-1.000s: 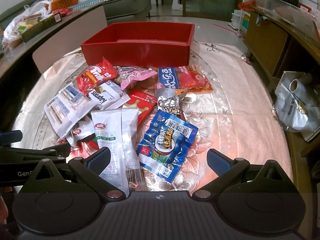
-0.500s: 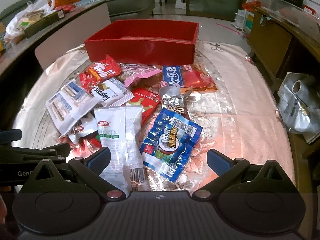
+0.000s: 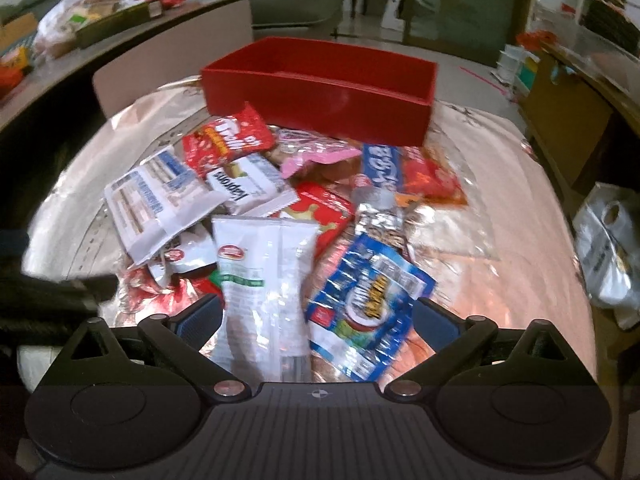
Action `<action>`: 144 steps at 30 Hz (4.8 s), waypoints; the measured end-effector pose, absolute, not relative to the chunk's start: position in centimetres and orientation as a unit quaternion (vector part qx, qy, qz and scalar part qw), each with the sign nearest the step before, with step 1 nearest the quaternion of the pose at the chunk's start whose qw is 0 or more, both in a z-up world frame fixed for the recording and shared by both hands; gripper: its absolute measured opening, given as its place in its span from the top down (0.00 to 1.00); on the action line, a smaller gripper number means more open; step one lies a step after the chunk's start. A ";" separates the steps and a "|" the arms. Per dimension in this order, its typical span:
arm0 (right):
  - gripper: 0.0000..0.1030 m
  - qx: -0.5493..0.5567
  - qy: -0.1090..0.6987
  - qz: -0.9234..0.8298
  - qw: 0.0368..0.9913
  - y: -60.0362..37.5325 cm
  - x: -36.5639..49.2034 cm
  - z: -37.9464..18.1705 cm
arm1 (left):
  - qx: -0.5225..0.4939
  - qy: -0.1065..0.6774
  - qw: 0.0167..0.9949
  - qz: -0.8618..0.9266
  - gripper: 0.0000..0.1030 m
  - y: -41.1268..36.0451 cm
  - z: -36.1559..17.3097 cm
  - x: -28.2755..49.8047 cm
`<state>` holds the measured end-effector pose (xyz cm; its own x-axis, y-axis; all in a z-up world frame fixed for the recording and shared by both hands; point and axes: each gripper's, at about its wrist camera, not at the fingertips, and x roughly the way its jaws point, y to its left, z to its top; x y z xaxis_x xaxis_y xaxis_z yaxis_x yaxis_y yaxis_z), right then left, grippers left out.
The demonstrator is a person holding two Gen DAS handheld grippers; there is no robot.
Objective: Organize snacks
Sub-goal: 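Grasp the white-blue bread bag with left tool while right tool grasps white milk-bread bag, then carry both bags over the red tray and lower them inside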
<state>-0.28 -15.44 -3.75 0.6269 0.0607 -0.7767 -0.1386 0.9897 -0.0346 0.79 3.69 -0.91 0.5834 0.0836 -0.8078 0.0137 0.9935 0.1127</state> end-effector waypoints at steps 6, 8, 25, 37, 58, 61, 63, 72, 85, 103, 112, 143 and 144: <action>0.12 -0.056 0.445 0.092 0.889 -13.2 0.6 -4.9 | 0.019 0.462 0.886 0.027 0.05 5.6 -0.8 1.1; 0.24 -0.070 0.460 0.094 0.880 -12.5 1.1 -6.0 | 0.018 0.463 0.886 0.024 0.05 5.7 -0.8 1.2; 0.47 -0.053 0.446 0.157 0.880 -15.1 1.7 -2.5 | -0.158 0.526 0.835 0.015 0.11 7.2 -1.7 6.5; 0.46 -0.007 0.427 0.192 0.884 -18.4 1.9 -0.5 | -0.315 0.528 0.783 0.095 0.06 6.2 -5.6 9.8; 0.35 -0.009 0.478 0.199 0.855 -19.1 1.5 -2.6 | -0.172 0.529 0.813 0.174 0.31 2.5 -5.5 12.5; 0.27 -0.026 0.490 0.203 0.847 -18.8 1.2 -2.8 | -0.166 0.534 0.816 0.148 0.33 3.8 -5.0 11.1; 0.27 -0.045 0.497 0.214 0.840 -18.4 0.7 -3.1 | -0.159 0.533 0.821 0.129 0.33 4.6 -4.4 10.3; 0.25 -0.094 0.520 0.203 0.825 -15.2 0.7 -5.6 | -0.205 0.534 0.820 0.027 0.34 7.7 -3.3 7.5; 0.49 -0.074 0.542 0.131 0.826 -15.9 0.7 -5.6 | -0.204 0.539 0.816 -0.046 0.34 7.3 -3.0 6.6; 0.50 0.061 0.444 0.136 0.884 -20.4 4.5 -0.5 | -0.158 0.462 0.870 -0.070 0.34 3.8 0.8 8.8; 0.50 0.081 0.413 0.140 0.896 -21.8 9.0 1.0 | -0.154 0.444 0.879 -0.080 0.34 2.0 1.3 13.2; 0.50 0.102 0.391 0.086 0.910 -23.2 24.5 -0.3 | -0.089 0.405 0.906 -0.088 0.34 -2.6 -0.3 29.2; 0.50 0.101 0.393 0.084 0.910 -23.2 24.9 -0.5 | -0.082 0.405 0.906 -0.092 0.34 -2.6 -0.5 29.6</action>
